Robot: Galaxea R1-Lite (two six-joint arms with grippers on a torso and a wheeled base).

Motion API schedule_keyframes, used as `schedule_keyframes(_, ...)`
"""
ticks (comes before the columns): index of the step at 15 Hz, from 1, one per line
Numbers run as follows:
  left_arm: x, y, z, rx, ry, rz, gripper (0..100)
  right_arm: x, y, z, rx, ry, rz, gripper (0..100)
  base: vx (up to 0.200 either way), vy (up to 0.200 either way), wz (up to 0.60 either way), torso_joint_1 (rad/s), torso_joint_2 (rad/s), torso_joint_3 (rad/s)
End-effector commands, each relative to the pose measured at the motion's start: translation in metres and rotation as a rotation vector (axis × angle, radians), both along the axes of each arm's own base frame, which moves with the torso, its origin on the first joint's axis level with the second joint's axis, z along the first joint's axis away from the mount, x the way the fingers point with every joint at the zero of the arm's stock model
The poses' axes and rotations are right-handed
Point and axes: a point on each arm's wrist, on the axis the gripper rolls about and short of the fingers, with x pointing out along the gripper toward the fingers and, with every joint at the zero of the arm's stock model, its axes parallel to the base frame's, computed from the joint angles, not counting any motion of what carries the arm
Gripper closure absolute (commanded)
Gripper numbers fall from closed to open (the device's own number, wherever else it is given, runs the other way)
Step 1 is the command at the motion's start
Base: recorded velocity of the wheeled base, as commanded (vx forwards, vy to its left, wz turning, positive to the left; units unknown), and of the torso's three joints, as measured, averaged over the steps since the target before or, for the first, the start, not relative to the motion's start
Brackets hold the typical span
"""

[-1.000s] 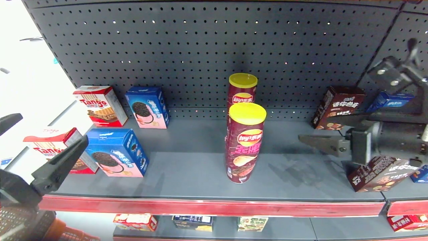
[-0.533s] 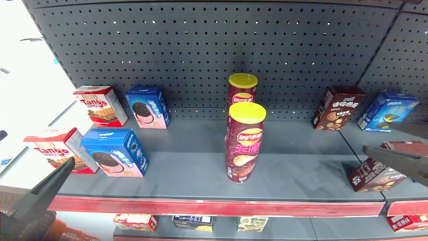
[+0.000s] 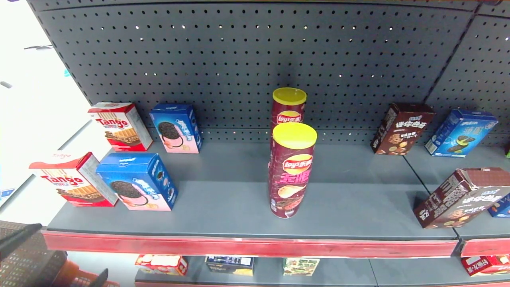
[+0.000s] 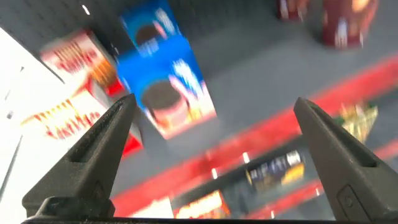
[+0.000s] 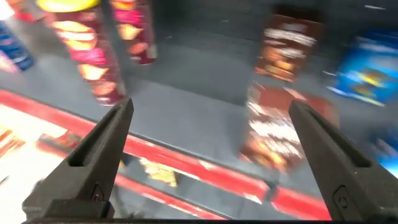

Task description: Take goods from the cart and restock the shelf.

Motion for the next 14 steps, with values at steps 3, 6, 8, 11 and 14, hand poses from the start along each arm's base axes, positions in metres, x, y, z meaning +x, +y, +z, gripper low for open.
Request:
schedule_keyframes(3, -0.024, 0.018, -0.035, 0.075, 0.11, -0.005, 0, -0.045, -0.009, -0.065, 0.002, -0.035, -0.154, 0, 0.0, 0.0, 0.0, 0.0, 0.0, 0.0)
schedule_keyframes(6, -0.038, 0.029, -0.054, 0.111, 0.169, 0.009, 0, -0.053, -0.01, -0.106, -0.001, -0.039, -0.161, 0, 0.0, 0.0, 0.0, 0.0, 0.0, 0.0)
schedule_keyframes(8, -0.041, 0.031, -0.06, 0.118, 0.182, 0.028, 0, -0.048, -0.01, -0.123, -0.008, -0.009, -0.191, 0, 0.0, 0.0, 0.0, 0.0, 0.0, 0.0)
schedule_keyframes(11, -0.041, 0.031, -0.06, 0.084, 0.222, 0.223, 0, -0.038, -0.01, -0.155, -0.042, 0.107, -0.261, 0, 0.0, 0.0, 0.0, 0.0, 0.0, 0.0)
schedule_keyframes(14, -0.042, 0.032, -0.06, 0.054, 0.232, 0.388, 0, -0.034, -0.006, -0.153, -0.038, 0.162, -0.366, 0, 0.0, 0.0, 0.0, 0.0, 0.0, 0.0)
